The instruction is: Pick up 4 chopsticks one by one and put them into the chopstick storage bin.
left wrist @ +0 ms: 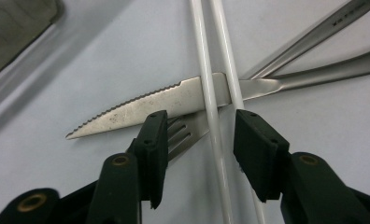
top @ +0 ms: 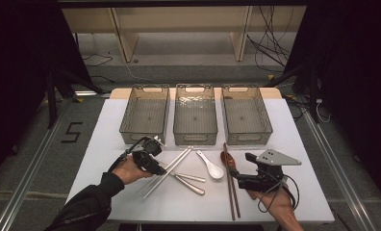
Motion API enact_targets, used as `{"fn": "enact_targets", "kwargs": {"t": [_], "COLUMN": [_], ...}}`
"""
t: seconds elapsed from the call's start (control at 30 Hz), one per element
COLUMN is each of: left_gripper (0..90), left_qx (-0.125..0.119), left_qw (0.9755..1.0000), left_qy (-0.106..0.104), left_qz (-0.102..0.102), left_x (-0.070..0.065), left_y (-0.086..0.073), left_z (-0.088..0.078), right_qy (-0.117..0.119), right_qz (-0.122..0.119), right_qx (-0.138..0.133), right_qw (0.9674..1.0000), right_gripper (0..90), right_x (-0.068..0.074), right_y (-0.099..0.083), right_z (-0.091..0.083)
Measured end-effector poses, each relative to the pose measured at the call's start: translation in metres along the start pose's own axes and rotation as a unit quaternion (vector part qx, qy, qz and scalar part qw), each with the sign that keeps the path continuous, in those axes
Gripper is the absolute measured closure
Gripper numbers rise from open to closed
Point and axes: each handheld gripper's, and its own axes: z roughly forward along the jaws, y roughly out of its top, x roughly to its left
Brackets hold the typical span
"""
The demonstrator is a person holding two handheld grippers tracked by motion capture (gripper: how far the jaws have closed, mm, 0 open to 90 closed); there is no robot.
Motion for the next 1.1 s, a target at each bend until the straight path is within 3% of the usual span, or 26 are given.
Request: {"fn": "enact_targets", "kwargs": {"t": [0.1, 0.37, 0.8, 1.1], "left_gripper": [58.9, 65.0, 72.6, 81.9], "left_qx": [0.011, 0.013, 0.047, 0.052], "left_qw": [0.9999, 0.9999, 0.9987, 0.9984], "left_qy": [-0.006, -0.004, -0.010, -0.019], "left_qz": [0.000, 0.003, 0.017, 0.009], "left_x": [0.000, 0.000, -0.004, 0.000], "left_y": [0.000, 0.001, 0.000, -0.001], "left_z": [0.004, 0.006, 0.008, 0.012], "right_qy": [0.000, 0.002, 0.003, 0.004], "right_qz": [-0.001, -0.003, -0.007, -0.008], "right_qx": [0.001, 0.002, 0.004, 0.004], "right_qw": [1.0000, 1.0000, 1.0000, 1.0000], "right_gripper": [22.8, 22.9, 23.2, 23.2], "right_x": [0.000, 0.001, 0.001, 0.002], "right_y": [0.000, 0.000, 0.000, 0.000], "right_z": [0.000, 0.000, 0.001, 0.001]}}
